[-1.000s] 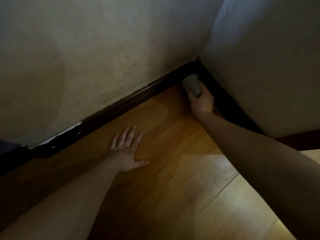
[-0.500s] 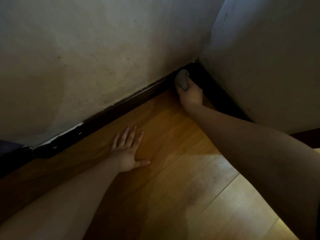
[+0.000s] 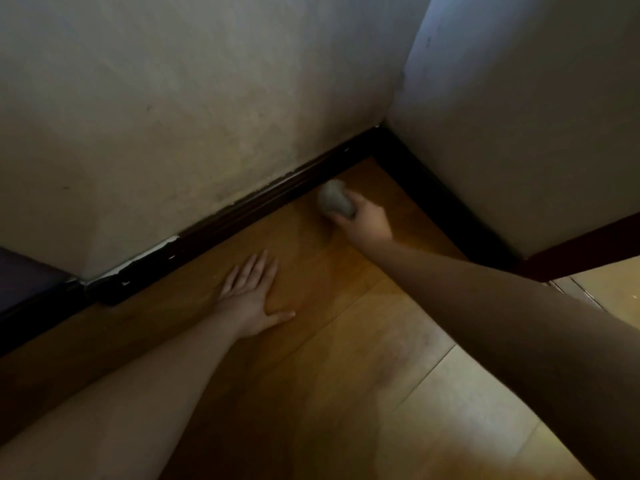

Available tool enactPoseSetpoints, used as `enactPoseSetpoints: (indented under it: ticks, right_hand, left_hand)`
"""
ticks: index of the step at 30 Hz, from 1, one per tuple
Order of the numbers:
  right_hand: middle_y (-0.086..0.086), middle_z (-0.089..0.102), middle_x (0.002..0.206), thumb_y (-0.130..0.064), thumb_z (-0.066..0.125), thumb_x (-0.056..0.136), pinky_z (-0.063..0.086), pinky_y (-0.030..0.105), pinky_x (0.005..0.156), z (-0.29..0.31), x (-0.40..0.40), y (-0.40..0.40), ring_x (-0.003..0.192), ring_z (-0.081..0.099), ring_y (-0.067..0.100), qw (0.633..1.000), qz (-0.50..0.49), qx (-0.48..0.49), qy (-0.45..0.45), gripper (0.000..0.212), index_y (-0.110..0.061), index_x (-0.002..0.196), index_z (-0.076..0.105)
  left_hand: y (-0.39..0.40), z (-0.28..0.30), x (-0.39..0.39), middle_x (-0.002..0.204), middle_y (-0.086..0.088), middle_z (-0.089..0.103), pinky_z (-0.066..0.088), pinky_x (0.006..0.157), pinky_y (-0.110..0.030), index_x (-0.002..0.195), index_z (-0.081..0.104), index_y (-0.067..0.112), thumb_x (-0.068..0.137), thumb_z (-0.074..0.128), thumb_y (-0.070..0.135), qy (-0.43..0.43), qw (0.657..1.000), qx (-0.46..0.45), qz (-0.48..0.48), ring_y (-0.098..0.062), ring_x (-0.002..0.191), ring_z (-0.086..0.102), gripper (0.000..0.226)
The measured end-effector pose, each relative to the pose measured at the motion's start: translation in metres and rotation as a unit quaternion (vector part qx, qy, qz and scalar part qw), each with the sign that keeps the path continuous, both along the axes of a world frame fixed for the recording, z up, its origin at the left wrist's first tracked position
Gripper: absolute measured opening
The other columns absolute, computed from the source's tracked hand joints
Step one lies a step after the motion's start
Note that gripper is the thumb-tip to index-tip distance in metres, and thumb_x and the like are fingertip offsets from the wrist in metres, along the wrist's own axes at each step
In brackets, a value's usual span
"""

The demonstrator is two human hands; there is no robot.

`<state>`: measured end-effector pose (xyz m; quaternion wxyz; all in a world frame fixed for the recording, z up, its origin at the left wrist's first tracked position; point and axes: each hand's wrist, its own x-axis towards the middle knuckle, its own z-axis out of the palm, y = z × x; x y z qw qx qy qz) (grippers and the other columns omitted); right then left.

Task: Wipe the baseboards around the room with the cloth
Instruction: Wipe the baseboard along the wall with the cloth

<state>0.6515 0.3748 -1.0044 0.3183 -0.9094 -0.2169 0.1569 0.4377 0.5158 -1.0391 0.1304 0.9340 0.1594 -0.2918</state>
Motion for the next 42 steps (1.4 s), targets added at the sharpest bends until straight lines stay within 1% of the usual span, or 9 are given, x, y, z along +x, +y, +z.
enactPoseSetpoints:
  ticks: [4,6,11,14,22,29,34,39,42]
  right_hand:
    - [0.014,0.056,0.134,-0.031,0.061,0.094,0.045,0.036,0.093,0.017,0.051,-0.034,0.120,0.055,0.034,0.989,-0.147,-0.004,0.001,0.060,-0.019,0.148,0.037]
    - [0.015,0.055,0.135,-0.031,0.060,0.094,0.045,0.036,0.094,0.025,0.070,-0.036,0.120,0.055,0.034,0.984,-0.177,0.020,-0.011,0.058,-0.018,0.146,0.038]
    - [0.010,0.061,0.129,-0.027,0.061,0.092,0.042,0.023,0.084,0.037,0.105,-0.012,0.113,0.058,0.025,0.984,-0.158,0.070,-0.051,0.050,-0.018,0.139,0.050]
    - [0.010,0.063,0.129,-0.024,0.063,0.088,0.045,0.028,0.091,0.034,0.117,0.004,0.116,0.059,0.027,0.985,-0.136,0.062,-0.088,0.050,-0.018,0.137,0.056]
    - [0.018,0.058,0.131,-0.018,0.063,0.089,0.043,0.031,0.096,0.019,0.140,0.036,0.119,0.055,0.033,0.980,-0.150,-0.016,-0.129,0.050,-0.016,0.138,0.056]
    - [0.018,0.063,0.116,-0.023,0.060,0.086,0.048,0.034,0.084,0.006,0.094,0.048,0.105,0.060,0.036,0.986,-0.124,-0.020,-0.106,0.043,-0.020,0.129,0.061]
    - [0.015,0.059,0.115,-0.021,0.060,0.087,0.036,0.025,0.073,0.004,0.040,0.058,0.101,0.058,0.032,0.994,-0.071,0.010,-0.084,0.043,-0.020,0.129,0.061]
    - [0.013,0.054,0.130,-0.023,0.063,0.089,0.047,0.035,0.090,0.012,-0.009,0.067,0.111,0.055,0.031,0.998,-0.031,0.048,-0.025,0.051,-0.022,0.139,0.054]
    - [0.010,0.053,0.138,-0.025,0.065,0.091,0.047,0.035,0.098,0.017,-0.015,0.058,0.119,0.055,0.027,0.998,0.021,0.052,0.014,0.054,-0.020,0.143,0.050]
  left_hand:
    - [0.004,0.002,-0.017,0.157,-0.003,-0.037,-0.015,0.119,-0.047,0.149,-0.032,0.024,0.067,0.023,0.097,-0.024,0.995,0.072,0.060,-0.019,0.146,-0.029,0.123]
    - [0.002,0.000,-0.019,0.155,-0.002,-0.040,-0.015,0.119,-0.048,0.148,-0.033,0.024,0.068,0.018,0.096,-0.005,0.996,0.059,0.060,-0.019,0.145,-0.031,0.119]
    - [0.006,-0.004,-0.017,0.146,0.000,-0.052,-0.018,0.117,-0.049,0.144,-0.040,0.027,0.064,0.025,0.098,0.029,0.997,0.014,0.067,-0.018,0.141,-0.039,0.126]
    - [0.008,-0.003,-0.017,0.141,0.001,-0.057,-0.019,0.116,-0.049,0.135,-0.048,0.028,0.050,0.020,0.103,0.032,0.997,0.016,0.062,-0.018,0.138,-0.041,0.132]
    - [0.009,-0.004,-0.014,0.138,0.000,-0.060,-0.023,0.113,-0.050,0.135,-0.049,0.027,0.048,0.015,0.103,0.056,0.996,0.002,0.066,-0.018,0.133,-0.047,0.133]
    - [0.010,0.000,-0.014,0.141,-0.001,-0.057,-0.022,0.114,-0.050,0.132,-0.051,0.028,0.056,0.023,0.101,0.054,0.997,0.002,0.063,-0.020,0.136,-0.044,0.130]
    - [0.009,-0.002,-0.014,0.134,0.002,-0.063,-0.022,0.113,-0.049,0.130,-0.052,0.029,0.058,0.025,0.102,0.056,0.997,0.005,0.058,-0.017,0.132,-0.047,0.128]
    - [0.008,-0.002,-0.012,0.136,0.004,-0.060,-0.020,0.116,-0.050,0.130,-0.050,0.032,0.057,0.028,0.102,0.054,0.996,0.011,0.073,-0.014,0.134,-0.044,0.128]
    - [0.007,0.001,-0.010,0.140,0.002,-0.056,-0.019,0.117,-0.050,0.136,-0.046,0.031,0.056,0.029,0.102,0.064,0.995,0.006,0.073,-0.016,0.137,-0.042,0.131]
